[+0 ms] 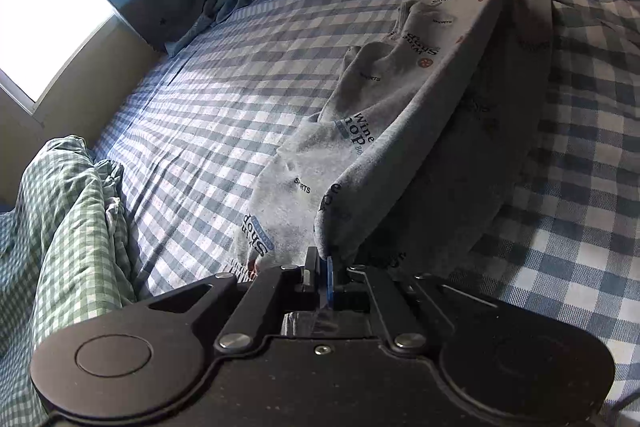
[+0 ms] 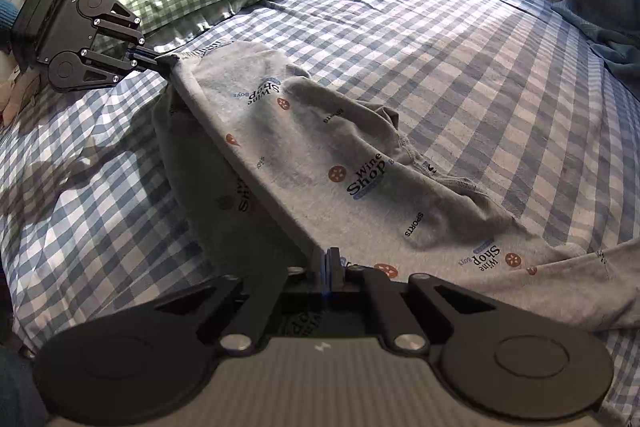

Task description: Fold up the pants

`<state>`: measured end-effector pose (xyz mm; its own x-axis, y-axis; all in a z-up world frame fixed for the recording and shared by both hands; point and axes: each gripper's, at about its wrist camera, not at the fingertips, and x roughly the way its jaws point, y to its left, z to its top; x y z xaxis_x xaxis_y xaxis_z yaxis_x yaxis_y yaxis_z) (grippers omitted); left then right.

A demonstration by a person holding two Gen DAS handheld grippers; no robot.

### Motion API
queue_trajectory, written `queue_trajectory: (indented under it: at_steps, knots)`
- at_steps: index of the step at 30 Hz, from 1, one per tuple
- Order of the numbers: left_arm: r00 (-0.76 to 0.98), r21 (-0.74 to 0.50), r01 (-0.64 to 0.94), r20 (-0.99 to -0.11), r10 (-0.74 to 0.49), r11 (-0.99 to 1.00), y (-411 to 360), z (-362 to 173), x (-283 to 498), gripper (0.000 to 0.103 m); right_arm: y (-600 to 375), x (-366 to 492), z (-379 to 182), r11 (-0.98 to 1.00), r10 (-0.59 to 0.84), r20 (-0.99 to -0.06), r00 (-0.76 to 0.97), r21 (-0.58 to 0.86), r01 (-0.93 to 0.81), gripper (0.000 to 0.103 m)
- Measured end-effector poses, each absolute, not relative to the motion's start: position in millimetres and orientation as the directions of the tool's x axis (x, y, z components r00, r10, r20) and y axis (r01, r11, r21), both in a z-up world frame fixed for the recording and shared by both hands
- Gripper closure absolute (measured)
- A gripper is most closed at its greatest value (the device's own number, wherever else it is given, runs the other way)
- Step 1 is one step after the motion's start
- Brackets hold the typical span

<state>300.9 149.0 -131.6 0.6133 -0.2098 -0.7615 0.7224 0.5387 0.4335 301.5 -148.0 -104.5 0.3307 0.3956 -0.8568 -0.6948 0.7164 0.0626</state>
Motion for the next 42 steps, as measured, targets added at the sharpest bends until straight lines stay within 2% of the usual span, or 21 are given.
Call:
queue_trajectory:
  at_steps: [10, 13, 16, 17, 18, 19, 20, 21, 23, 24, 26, 32, 37, 42]
  knots:
    - [0.542, 0.39, 0.76, -0.822, -0.176, 0.52, 150.0, -170.3, 292.2, 0.101, -121.1, 272.7, -150.1, 0.696, 0.346, -0.906, 0.243, 0.074, -0.715, 0.103]
    - [0.528, 0.376, 0.759, -0.833, -0.164, 0.532, 147.5, -173.2, 291.7, 0.097, -120.8, 271.1, -159.2, 0.714, 0.324, -0.911, 0.257, 0.056, -0.698, 0.103]
    - [0.505, 0.332, 0.735, -0.85, -0.152, 0.591, 143.9, -169.2, 294.0, 0.078, -120.6, 271.7, -164.0, 0.746, 0.314, -0.909, 0.275, 0.057, -0.664, 0.096]
    - [0.498, 0.311, 0.716, -0.855, -0.146, 0.625, 142.1, -166.2, 295.2, 0.062, -123.8, 271.0, -162.3, 0.759, 0.318, -0.905, 0.283, 0.064, -0.647, 0.089]
    - [0.492, 0.292, 0.699, -0.859, -0.143, 0.653, 140.6, -163.3, 295.9, 0.051, -126.5, 268.8, -160.5, 0.771, 0.324, -0.899, 0.295, 0.07, -0.633, 0.08]
    - [0.488, 0.26, 0.667, -0.86, -0.146, 0.698, 137.4, -157.8, 294.7, 0.029, -130.7, 266.2, -157.7, 0.782, 0.327, -0.893, 0.308, 0.073, -0.619, 0.071]
    - [0.499, 0.239, 0.634, -0.853, -0.153, 0.735, 133.8, -152.1, 292.1, 0.021, -137.1, 262.8, -154.3, 0.797, 0.333, -0.885, 0.325, 0.081, -0.598, 0.049]
    - [0.511, 0.222, 0.607, -0.844, -0.161, 0.763, 129.9, -146.8, 290.4, 0.015, -144.9, 260.6, -151.3, 0.812, 0.337, -0.878, 0.339, 0.089, -0.576, 0.035]
    - [0.527, 0.175, 0.547, -0.832, -0.174, 0.818, 113.7, -135.8, 286.6, 0.001, -166.2, 256.0, -146.4, 0.847, 0.335, -0.872, 0.358, 0.112, -0.52, 0.027]
    - [0.537, 0.157, 0.522, -0.824, -0.179, 0.838, 105.1, -131.9, 285.3, 0.001, -177.5, 254.3, -145.4, 0.865, 0.324, -0.873, 0.364, 0.118, -0.489, 0.02]
    - [0.552, 0.1, 0.476, -0.807, -0.208, 0.874, 80.5, -125.7, 284.2, 0.001, -208.2, 251.7, -143.7, 0.904, 0.293, -0.877, 0.381, 0.124, -0.409, 0.013]
    - [0.537, -0.055, 0.445, -0.782, -0.316, 0.894, -17.3, -123.4, 294.9, 0.001, -316.2, 251.5, -144.0, 0.974, 0.206, -0.888, 0.41, 0.145, -0.174, 0.0]
    - [0.519, -0.211, 0.393, -0.753, -0.405, 0.895, -103.8, -124.2, 316.7, 0.001, -403.6, 276.7, -144.9, 0.98, 0.201, -0.883, 0.425, 0.185, -0.077, 0.0]
    - [0.55, -0.322, 0.283, -0.717, -0.428, 0.903, -165.8, -127.5, 347.9, 0.001, -452.1, 338.5, -138.3, 0.961, 0.278, -0.853, 0.441, 0.24, -0.141, 0.0]
